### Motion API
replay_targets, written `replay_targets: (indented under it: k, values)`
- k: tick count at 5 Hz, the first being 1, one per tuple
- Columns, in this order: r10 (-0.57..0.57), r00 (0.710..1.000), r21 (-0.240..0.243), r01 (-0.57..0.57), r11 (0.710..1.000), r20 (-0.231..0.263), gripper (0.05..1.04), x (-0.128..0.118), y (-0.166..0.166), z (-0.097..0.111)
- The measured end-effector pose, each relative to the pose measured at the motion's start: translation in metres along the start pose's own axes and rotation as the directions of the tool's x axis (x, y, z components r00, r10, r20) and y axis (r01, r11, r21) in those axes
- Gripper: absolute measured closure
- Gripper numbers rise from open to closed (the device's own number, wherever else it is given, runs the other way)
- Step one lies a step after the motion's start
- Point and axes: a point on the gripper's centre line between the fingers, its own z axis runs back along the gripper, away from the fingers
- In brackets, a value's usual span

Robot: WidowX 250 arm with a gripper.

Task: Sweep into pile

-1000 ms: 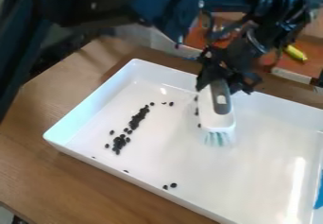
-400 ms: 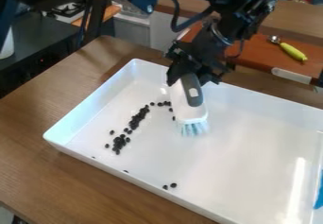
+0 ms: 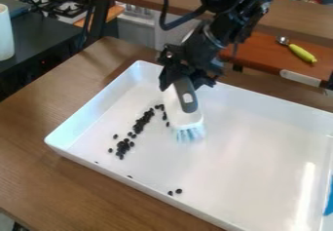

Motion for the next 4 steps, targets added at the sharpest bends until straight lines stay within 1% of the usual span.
replay_targets:
  k: [1, 3, 4]
  values:
    - [0.022, 1.0, 0.023, -0.022, 1.0, -0.005, 0.59, -0.007, 0.011, -0.004]
    - [0.04, 0.999, 0.059, -0.041, 0.997, 0.022, 0.59, -0.019, 0.034, -0.01]
    - [0.044, 0.998, 0.098, -0.049, 0.994, 0.046, 0.59, -0.022, 0.049, -0.019]
